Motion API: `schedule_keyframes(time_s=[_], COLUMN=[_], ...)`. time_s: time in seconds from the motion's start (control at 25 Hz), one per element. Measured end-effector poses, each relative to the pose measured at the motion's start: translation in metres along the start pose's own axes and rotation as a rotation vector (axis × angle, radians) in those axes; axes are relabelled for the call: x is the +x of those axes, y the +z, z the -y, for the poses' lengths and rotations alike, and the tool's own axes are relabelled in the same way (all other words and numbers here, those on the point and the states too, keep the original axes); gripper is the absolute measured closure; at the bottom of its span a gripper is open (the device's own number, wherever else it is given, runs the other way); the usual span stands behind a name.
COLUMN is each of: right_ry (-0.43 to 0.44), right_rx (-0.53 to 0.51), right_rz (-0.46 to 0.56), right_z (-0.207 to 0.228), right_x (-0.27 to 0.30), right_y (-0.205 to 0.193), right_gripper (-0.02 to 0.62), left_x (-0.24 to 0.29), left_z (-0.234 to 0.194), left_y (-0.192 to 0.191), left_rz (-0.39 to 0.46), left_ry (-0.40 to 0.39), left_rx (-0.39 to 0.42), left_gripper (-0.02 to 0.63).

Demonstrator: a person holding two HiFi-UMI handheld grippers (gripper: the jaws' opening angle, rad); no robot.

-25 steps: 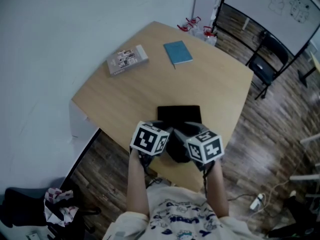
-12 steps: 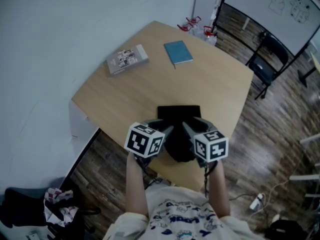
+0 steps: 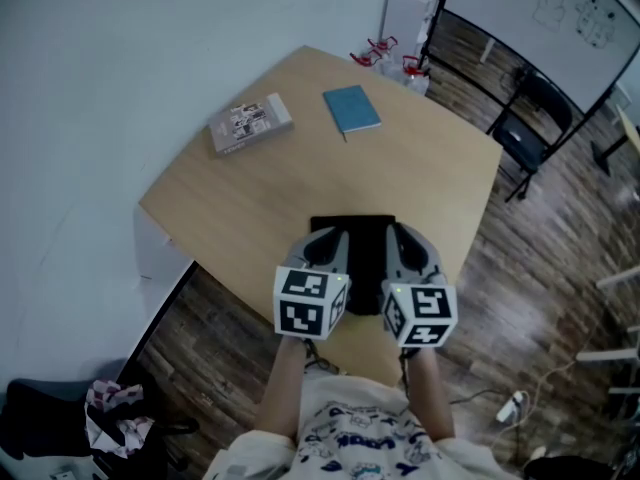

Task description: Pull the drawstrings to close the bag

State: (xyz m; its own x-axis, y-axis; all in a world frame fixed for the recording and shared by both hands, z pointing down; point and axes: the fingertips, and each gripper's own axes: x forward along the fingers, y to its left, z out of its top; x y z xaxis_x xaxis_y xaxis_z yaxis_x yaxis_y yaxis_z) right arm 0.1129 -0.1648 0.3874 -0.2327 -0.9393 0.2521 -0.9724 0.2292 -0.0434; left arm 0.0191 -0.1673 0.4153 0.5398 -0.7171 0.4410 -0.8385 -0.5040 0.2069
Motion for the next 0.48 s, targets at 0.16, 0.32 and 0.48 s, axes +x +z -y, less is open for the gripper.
schedule_keyframes(time_s=[0.16, 0.32, 0.48], right_ry=[-0.033, -0.058, -0.075], right_rx=[0.023, 0.020, 0.012], right_rz=[0.029, 0.060, 0.072], right_z=[0.008, 0.016, 0.020], right_x=[-0.007, -0.012, -0.014], right_y=[0.004, 0.011, 0.012], right_gripper=[0.583, 0.591, 0.591], left_x=[-0.006, -0.010, -0.012], left_z=[0.005, 0.007, 0.005], left_y=[0.010, 0.018, 0.021], left_rz=[0.070, 0.111, 0.128], left_ry=[0.047, 0.085, 0.106], left_rx=[0.002, 0.032, 0.045], left_gripper=[0.592, 0.592, 0.592])
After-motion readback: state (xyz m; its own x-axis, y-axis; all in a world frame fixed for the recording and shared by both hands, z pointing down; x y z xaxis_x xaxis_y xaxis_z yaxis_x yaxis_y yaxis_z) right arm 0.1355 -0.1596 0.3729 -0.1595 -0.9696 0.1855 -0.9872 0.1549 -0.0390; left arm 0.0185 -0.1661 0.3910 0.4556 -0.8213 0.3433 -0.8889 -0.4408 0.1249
